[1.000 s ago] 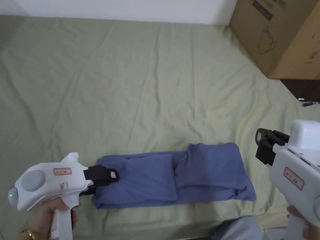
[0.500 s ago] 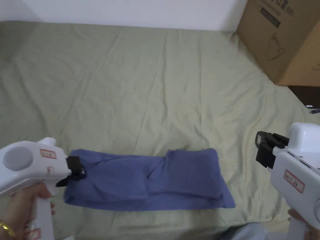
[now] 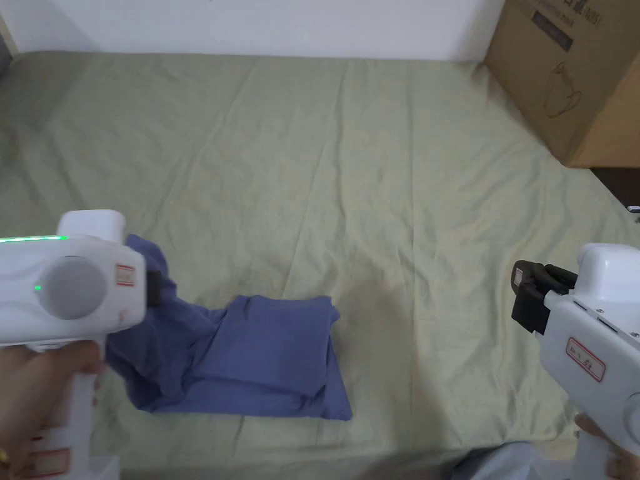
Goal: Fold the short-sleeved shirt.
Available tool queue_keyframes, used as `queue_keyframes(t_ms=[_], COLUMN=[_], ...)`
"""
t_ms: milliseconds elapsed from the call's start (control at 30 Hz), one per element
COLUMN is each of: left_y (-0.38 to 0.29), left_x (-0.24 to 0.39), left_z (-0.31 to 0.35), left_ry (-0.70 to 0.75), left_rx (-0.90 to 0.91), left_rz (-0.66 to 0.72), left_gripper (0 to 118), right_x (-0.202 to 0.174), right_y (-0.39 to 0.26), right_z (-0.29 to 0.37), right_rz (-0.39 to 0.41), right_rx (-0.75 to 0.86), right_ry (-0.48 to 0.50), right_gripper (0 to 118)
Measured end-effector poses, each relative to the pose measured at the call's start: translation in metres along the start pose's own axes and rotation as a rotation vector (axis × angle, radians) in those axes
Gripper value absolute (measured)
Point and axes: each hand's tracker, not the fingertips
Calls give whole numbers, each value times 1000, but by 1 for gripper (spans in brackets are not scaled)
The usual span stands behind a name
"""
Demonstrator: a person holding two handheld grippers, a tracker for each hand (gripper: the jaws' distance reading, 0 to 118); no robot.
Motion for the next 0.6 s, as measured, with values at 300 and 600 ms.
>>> queue_keyframes(t_ms=[300, 600], left_y=[-23, -14], left_x=[107, 119], left_z=[-76, -96], left_ry=[-174, -352], left_rx=[-163, -204], left_rz=[-105, 66], left_gripper=[19, 48], right_x=[20, 29], right_y=[-6, -9], right_z=[13, 16], right_rz=[-36, -46], right_rx=[-1, -8], right_ry=[-44, -78], right_gripper=[0, 0])
